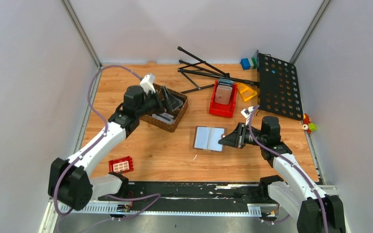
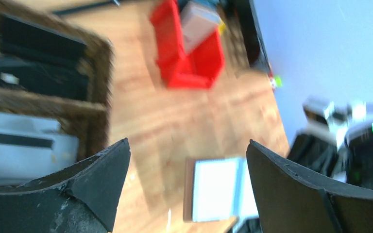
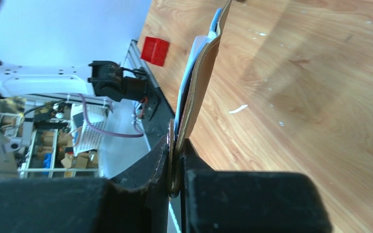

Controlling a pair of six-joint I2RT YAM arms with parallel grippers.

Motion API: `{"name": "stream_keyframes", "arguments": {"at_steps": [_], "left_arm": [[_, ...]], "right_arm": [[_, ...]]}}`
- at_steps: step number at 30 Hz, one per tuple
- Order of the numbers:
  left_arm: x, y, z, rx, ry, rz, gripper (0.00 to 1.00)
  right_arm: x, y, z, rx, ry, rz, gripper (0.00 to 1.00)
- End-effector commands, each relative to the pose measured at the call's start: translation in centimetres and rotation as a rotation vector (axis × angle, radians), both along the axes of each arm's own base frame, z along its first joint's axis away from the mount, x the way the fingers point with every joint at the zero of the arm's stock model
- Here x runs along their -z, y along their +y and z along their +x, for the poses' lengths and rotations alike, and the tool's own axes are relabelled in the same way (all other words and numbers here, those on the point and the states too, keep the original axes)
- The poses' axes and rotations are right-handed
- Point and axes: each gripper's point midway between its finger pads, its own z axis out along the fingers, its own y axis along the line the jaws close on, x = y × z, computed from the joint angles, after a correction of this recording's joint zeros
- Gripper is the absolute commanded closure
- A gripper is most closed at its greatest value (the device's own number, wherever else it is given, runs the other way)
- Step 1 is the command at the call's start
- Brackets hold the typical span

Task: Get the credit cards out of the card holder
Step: Place the credit card in the storage box, then close the card holder at the center of the board.

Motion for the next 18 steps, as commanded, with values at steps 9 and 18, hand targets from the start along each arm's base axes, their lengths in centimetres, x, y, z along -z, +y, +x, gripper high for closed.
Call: {"name": "stream_keyframes", "arguments": {"at_steps": [9,18], "left_arm": [[-0.8,-5.0,-14.8,0.545,-0.114,-0.294,0.0],[-1.8,-6.2,-15.9,0.576,-0.081,-0.46,0.0]], "right_arm": [[-8.6,1.1,-2.2,-0.174,-0.173,0.187,1.0],[-10.7,1.0,-3.3,-0.18,-0.193,0.219,1.0]]}}
